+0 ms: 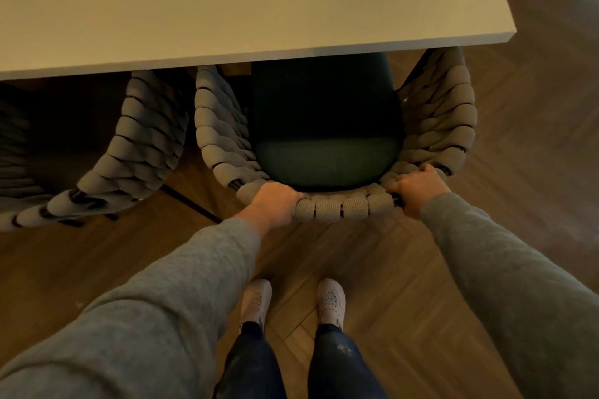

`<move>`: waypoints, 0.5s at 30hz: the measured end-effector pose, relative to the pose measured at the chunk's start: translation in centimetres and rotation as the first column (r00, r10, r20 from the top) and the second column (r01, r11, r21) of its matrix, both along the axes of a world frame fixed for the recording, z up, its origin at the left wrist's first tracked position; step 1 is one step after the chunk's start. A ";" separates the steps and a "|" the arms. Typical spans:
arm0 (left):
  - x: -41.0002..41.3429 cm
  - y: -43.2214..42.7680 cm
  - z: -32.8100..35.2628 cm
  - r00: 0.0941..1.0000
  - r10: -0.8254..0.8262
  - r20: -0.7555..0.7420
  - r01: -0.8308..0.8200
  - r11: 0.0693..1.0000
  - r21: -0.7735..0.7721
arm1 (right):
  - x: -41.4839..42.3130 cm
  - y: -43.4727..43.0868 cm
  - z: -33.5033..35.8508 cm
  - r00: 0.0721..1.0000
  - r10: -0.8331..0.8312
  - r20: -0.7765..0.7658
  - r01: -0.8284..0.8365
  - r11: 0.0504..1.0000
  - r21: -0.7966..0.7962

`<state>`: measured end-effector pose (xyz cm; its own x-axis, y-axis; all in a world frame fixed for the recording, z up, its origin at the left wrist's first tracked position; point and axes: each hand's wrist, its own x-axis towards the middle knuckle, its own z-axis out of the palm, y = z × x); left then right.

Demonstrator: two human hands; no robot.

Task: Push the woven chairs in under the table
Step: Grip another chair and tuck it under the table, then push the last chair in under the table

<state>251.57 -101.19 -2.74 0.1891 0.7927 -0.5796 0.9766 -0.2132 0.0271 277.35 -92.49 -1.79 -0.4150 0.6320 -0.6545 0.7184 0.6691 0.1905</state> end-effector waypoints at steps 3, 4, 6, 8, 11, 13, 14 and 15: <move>-0.4 0.1 -0.3 1.000 -0.009 -0.002 0.009 1.000 0.003 | -0.4 0.3 0.0 0.999 -0.040 -0.009 0.040 0.999 -0.027; -0.5 -0.1 -0.4 1.000 -0.012 -0.006 0.012 1.000 -0.002 | -0.6 0.1 0.1 0.999 -0.049 -0.011 0.049 0.998 -0.043; -0.7 -0.8 -0.5 1.000 0.001 -0.008 -0.001 1.000 -0.023 | -1.1 -0.5 0.0 0.999 -0.043 0.000 0.043 0.997 -0.063; -0.9 -1.3 -0.7 1.000 0.013 -0.004 -0.014 1.000 -0.026 | -1.4 -0.9 -0.4 0.999 -0.028 0.019 0.029 0.998 -0.059; -1.1 -1.4 -1.1 1.000 0.016 0.018 -0.016 1.000 -0.025 | -2.1 -0.4 -0.9 0.992 -0.105 0.070 0.114 0.984 -0.140; -1.3 -1.4 -1.3 0.999 0.024 0.036 -0.023 0.999 -0.031 | -3.6 -0.5 -1.1 0.978 -0.203 0.035 0.205 0.935 -0.290; -1.5 -1.6 -1.5 0.998 0.029 0.055 -0.027 0.999 -0.032 | -4.9 -0.9 -1.1 0.969 -0.249 -0.003 0.231 0.903 -0.363; -1.8 -1.8 -1.6 0.996 0.025 0.081 -0.022 0.999 -0.030 | -6.3 -1.4 -1.0 0.960 -0.275 -0.048 0.232 0.881 -0.412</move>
<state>249.78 -103.01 -4.34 0.2181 0.7808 -0.5854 0.9757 -0.1881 0.1127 271.01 -93.90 -2.82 -0.3541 0.4192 -0.8360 0.8746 0.4649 -0.1373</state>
